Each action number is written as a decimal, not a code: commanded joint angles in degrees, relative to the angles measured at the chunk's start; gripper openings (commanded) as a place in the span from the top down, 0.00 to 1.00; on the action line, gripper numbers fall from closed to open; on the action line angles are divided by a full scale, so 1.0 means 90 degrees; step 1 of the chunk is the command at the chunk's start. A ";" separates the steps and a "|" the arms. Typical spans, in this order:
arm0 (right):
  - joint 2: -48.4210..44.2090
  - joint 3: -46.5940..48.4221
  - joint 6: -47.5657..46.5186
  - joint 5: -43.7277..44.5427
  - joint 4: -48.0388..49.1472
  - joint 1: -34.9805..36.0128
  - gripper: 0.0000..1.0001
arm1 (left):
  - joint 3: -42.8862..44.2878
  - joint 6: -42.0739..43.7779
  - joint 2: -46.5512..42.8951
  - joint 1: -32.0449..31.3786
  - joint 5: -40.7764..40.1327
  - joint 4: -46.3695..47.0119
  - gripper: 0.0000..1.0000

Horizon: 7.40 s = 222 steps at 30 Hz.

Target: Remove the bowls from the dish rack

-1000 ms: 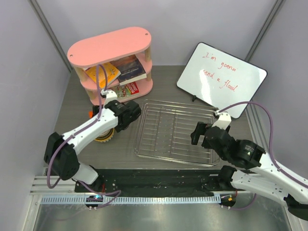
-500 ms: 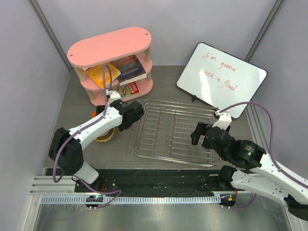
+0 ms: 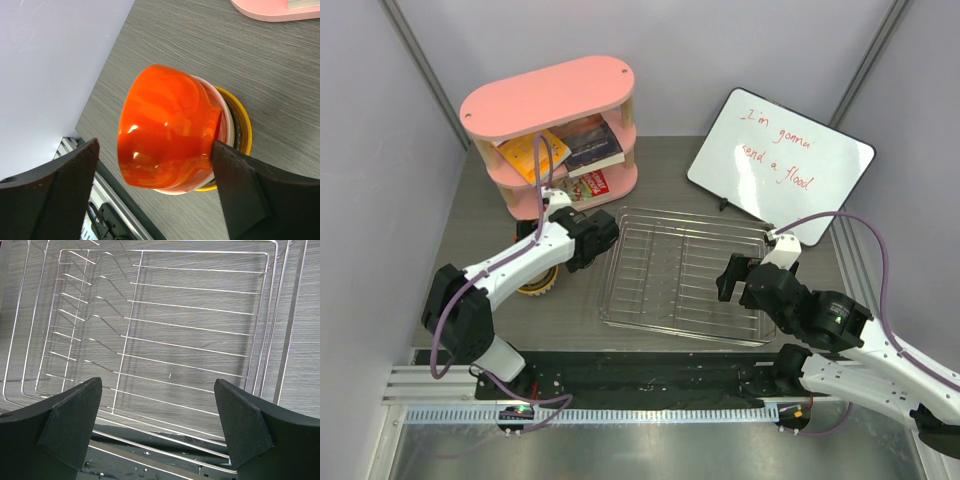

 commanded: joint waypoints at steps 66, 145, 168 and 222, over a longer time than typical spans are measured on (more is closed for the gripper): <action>0.0053 -0.0174 0.0070 -0.0025 0.0314 -0.0006 0.00 | -0.0253 0.2898 -0.0597 0.2219 0.0980 0.1513 0.00; -0.0025 -0.0203 0.0089 -0.0025 0.0334 -0.0006 0.00 | 0.0362 0.4451 -0.1339 0.2522 0.3684 0.2382 0.03; 0.0033 -0.0194 0.0060 -0.0006 0.0334 -0.0015 0.00 | -0.0282 0.4354 -0.1035 0.2522 0.4046 0.2773 0.04; -0.0025 -0.0203 0.0158 0.0072 0.0295 -0.0015 0.00 | -0.0614 0.3514 0.0038 0.0091 0.5853 0.4589 0.51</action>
